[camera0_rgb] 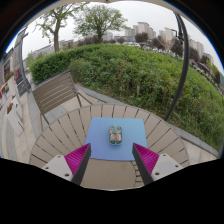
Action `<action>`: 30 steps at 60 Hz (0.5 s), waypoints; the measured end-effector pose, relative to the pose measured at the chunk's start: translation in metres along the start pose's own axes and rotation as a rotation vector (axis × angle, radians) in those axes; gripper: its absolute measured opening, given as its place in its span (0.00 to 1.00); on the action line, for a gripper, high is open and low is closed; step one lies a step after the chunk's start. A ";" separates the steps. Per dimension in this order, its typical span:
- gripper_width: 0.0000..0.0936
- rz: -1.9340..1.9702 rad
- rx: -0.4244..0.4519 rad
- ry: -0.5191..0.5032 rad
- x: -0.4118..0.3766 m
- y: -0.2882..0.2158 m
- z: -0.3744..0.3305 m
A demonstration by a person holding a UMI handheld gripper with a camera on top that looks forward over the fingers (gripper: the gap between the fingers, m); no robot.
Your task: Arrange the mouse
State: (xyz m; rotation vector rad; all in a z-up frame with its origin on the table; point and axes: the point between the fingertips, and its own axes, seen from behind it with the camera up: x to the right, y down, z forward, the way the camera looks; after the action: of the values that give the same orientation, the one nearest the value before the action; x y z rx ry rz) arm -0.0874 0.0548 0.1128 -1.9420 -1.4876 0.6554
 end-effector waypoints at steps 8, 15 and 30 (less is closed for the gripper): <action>0.90 0.002 -0.028 -0.014 -0.019 0.041 -0.111; 0.91 -0.014 -0.033 0.021 -0.030 0.081 -0.184; 0.91 -0.008 0.011 0.086 -0.050 0.127 -0.247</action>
State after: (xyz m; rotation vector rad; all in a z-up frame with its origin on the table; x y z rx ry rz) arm 0.1577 -0.0581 0.1959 -1.9303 -1.4364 0.5684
